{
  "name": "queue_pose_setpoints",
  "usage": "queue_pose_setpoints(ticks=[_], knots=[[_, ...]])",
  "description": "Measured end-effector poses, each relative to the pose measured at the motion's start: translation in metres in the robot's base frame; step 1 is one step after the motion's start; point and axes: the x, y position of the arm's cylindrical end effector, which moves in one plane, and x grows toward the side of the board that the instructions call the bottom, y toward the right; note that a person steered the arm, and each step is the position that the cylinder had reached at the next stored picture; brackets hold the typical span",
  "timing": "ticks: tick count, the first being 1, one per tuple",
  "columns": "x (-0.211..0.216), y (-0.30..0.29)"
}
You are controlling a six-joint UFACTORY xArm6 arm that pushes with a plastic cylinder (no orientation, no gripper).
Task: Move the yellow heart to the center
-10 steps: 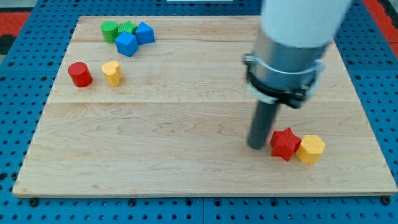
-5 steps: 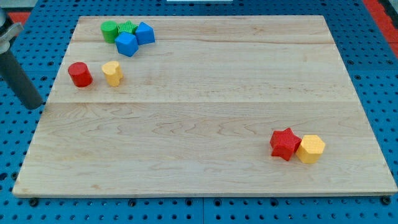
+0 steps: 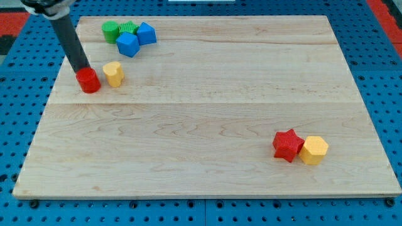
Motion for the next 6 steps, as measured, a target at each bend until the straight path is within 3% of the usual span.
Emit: queue_pose_setpoints(ticks=[2, 3, 4, 5, 6], knots=[[-0.001, 0.037], [-0.012, 0.022], [-0.009, 0.137], [0.032, 0.213], [0.018, 0.178]])
